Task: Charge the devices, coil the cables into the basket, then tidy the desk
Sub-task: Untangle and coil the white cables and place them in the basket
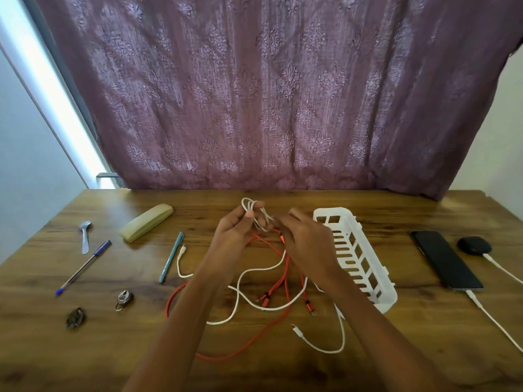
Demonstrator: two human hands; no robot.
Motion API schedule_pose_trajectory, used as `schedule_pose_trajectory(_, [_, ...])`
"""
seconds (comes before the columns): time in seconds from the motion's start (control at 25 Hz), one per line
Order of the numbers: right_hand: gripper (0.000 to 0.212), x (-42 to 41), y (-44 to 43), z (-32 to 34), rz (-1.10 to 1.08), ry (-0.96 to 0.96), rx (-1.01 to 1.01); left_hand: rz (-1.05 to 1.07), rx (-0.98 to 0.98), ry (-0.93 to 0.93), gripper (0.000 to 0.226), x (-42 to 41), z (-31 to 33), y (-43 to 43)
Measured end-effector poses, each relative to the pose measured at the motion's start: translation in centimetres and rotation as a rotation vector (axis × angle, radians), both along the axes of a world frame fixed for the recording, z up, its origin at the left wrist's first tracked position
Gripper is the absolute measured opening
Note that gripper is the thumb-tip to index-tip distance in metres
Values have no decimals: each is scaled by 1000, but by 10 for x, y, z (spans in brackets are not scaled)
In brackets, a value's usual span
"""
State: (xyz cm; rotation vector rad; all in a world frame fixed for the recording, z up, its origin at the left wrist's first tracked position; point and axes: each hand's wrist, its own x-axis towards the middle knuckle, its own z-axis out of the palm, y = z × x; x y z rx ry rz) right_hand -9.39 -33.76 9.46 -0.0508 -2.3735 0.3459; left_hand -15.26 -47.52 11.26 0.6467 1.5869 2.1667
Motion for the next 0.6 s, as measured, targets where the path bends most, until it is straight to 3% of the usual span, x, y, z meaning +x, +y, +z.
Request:
schedule_pose_trajectory(0.2, [30, 6, -15, -18, 120, -66, -130, 82, 36, 4, 24, -1, 4, 0])
schedule_pose_trajectory(0.36, [42, 10, -23, -20, 184, -99, -102, 128, 2, 26, 25, 0, -2, -1])
schedule_pose_trajectory(0.6, [32, 11, -19, -5, 210, -10, -9, 46, -114, 137, 19, 6, -7, -1])
